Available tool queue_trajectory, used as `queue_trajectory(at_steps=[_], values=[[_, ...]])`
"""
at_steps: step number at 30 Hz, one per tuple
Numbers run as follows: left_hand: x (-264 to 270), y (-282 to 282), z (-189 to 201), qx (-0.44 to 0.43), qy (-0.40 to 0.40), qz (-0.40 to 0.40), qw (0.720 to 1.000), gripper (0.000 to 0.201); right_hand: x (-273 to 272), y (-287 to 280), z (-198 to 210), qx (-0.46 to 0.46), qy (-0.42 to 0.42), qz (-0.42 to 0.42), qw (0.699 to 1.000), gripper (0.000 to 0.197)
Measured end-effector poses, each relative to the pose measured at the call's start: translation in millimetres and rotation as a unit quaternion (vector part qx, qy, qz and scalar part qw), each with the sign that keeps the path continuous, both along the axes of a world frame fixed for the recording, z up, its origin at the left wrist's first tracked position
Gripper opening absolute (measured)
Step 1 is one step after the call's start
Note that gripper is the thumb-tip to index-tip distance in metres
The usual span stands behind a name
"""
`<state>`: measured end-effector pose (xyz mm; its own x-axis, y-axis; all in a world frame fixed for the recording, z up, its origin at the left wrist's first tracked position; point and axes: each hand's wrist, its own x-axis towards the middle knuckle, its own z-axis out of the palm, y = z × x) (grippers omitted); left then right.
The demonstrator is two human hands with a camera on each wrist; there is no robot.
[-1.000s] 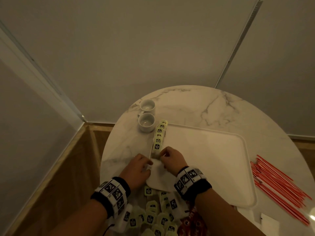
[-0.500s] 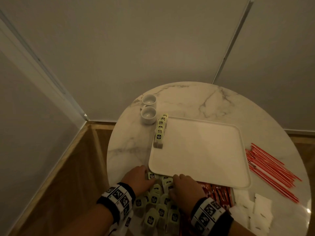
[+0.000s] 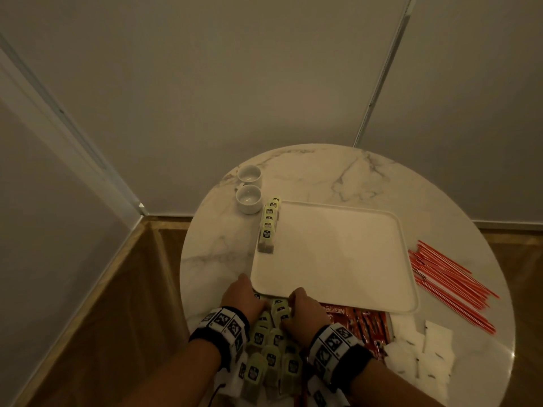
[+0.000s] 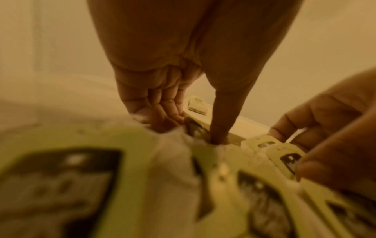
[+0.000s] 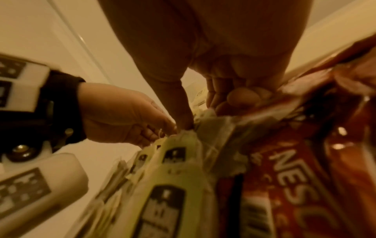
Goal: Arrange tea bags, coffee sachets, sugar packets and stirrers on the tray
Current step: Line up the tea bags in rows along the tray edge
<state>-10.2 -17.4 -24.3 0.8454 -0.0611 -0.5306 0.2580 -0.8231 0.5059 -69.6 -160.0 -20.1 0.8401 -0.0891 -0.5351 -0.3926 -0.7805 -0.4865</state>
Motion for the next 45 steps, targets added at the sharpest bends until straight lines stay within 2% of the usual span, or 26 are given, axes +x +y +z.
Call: queue_trajectory(at_steps=[4, 7, 9, 12, 14, 16, 18, 20, 21, 23, 27, 28, 29, 31, 33, 37, 40, 45], values=[[7, 7, 2, -0.021, 0.026, 0.038, 0.999, 0.044, 3, -7, 6, 0.020, -0.016, 0.025, 0.999, 0.014], [11, 15, 1, -0.048, 0.065, 0.091, 0.993, 0.039, 7, -18, 12, 0.058, -0.025, 0.020, 0.998, 0.027], [14, 20, 3, -0.078, 0.083, 0.113, 0.987, 0.023, 11, -28, 17, 0.092, -0.035, 0.007, 0.995, 0.027], [19, 30, 12, -0.098, 0.082, 0.102, 0.987, 0.003, 19, -43, 26, 0.202, -0.049, -0.075, 0.975, 0.011], [22, 36, 23, -0.136, 0.071, 0.123, 0.981, 0.005, 27, -51, 32, 0.277, -0.055, -0.129, 0.950, 0.013], [21, 35, 35, -0.229, 0.091, 0.173, 0.954, 0.003, 35, -53, 40, 0.361, -0.057, -0.168, 0.915, 0.012], [21, 27, 46, -0.318, 0.115, 0.201, 0.919, 0.016, 44, -52, 51, 0.452, -0.055, -0.198, 0.868, 0.014], [20, 12, 53, -0.388, 0.123, 0.186, 0.894, 0.027, 53, -48, 62, 0.511, -0.060, -0.206, 0.833, 0.013], [19, 3, 59, -0.415, 0.125, 0.170, 0.885, 0.029, 57, -46, 66, 0.524, -0.067, -0.204, 0.824, 0.013], [17, -11, 69, -0.470, 0.141, 0.151, 0.858, 0.032, 65, -43, 72, 0.517, -0.091, -0.201, 0.827, 0.013], [18, -21, 80, -0.590, 0.231, 0.160, 0.757, 0.043, 77, -45, 75, 0.436, -0.125, -0.177, 0.874, 0.017], [19, -22, 80, -0.599, 0.244, 0.160, 0.745, 0.043, 80, -47, 73, 0.418, -0.125, -0.166, 0.884, 0.016], [21, -24, 80, -0.591, 0.240, 0.152, 0.755, 0.040, 82, -48, 72, 0.405, -0.122, -0.156, 0.892, 0.013], [25, -29, 76, -0.543, 0.200, 0.129, 0.805, 0.034, 87, -50, 70, 0.396, -0.114, -0.142, 0.900, 0.007], [28, -34, 73, -0.515, 0.174, 0.118, 0.831, 0.032, 92, -50, 70, 0.412, -0.099, -0.156, 0.892, 0.017], [38, -33, 66, -0.509, 0.147, 0.128, 0.839, 0.034, 105, -56, 74, 0.455, -0.063, -0.202, 0.865, 0.019], [47, -30, 64, -0.509, 0.137, 0.139, 0.838, 0.033, 116, -61, 74, 0.444, -0.060, -0.200, 0.871, 0.017], [64, -23, 58, -0.494, 0.136, 0.142, 0.847, 0.031, 151, -68, 69, 0.427, -0.109, -0.277, 0.854, 0.017]])
